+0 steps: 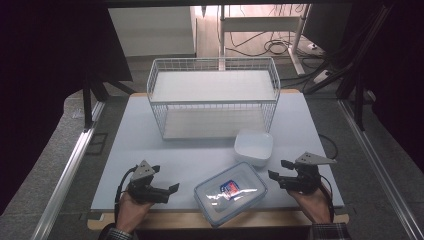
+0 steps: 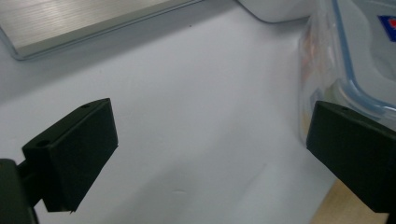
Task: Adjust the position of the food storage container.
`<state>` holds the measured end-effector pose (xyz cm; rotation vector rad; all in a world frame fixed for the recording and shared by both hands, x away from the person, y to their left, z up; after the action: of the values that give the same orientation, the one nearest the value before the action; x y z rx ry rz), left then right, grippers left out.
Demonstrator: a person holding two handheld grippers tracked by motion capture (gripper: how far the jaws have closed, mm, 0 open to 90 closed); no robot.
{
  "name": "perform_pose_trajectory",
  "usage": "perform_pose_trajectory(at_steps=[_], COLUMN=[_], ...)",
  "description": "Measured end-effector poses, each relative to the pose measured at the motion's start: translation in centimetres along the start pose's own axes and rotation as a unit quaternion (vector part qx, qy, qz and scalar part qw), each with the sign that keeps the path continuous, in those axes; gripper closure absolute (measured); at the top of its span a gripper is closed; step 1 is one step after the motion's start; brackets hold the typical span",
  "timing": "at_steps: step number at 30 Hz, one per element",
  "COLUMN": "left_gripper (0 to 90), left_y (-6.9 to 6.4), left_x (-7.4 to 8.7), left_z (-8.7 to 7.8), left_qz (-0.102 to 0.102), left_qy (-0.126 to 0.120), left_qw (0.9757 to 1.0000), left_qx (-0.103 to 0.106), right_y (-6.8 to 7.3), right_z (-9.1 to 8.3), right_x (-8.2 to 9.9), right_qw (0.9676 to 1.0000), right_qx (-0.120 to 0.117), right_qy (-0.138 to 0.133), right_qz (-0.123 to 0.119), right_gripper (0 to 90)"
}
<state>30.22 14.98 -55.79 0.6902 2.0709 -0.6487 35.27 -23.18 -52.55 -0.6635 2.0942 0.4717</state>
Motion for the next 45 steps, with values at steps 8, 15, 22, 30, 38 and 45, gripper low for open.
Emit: perform_pose_trajectory(at_steps=[8, 15, 22, 30, 38, 45], left_gripper=[6.1, 5.0, 4.7, 4.7, 4.7, 4.5], left_y=[0.1, 0.3, 0.4, 0.5, 0.7, 0.7], left_x=[0.1, 0.3, 0.4, 0.8, 0.8, 0.9], left_z=[-0.3, -0.1, -0.2, 0.2, 0.1, 0.1], left_qz=[0.018, 0.004, 0.016, 0.029, 0.025, 0.03], left_qy=[0.0, -0.001, 0.004, 0.023, 0.023, 0.026], left_qw=[0.9994, 0.9999, 0.9995, 0.9982, 0.9982, 0.9978], left_qx=[-0.028, -0.015, -0.028, -0.046, -0.049, -0.054], right_y=[-0.1, 0.1, 0.3, 1.3, 2.8, 4.1], right_z=[-0.2, 0.1, 0.0, 0.3, 3.1, 6.6], right_x=[-0.3, -0.1, -0.6, -3.1, -5.7, -8.4], right_qw=[1.0, 0.9999, 0.9999, 0.9983, 0.9926, 0.9914], right_qx=[0.003, -0.005, -0.002, -0.018, -0.052, -0.07], right_qy=[-0.006, 0.012, 0.012, 0.022, 0.043, 0.051], right_qz=[0.005, 0.0, -0.007, -0.05, -0.101, -0.097], right_gripper=[44.8, 52.9, 53.6, 73.7, 89.8, 89.8])
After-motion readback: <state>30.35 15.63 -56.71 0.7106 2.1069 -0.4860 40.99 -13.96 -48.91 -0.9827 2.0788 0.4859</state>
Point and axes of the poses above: each handheld gripper's, and its own axes: z roughly forward along the jaws, x roughly out of its underside, y roughly to its left, the point moved 8 cm from there along z, roughly forward along the jaws, and after that the axes turned 4 degrees about x, right-handed, at the moved point
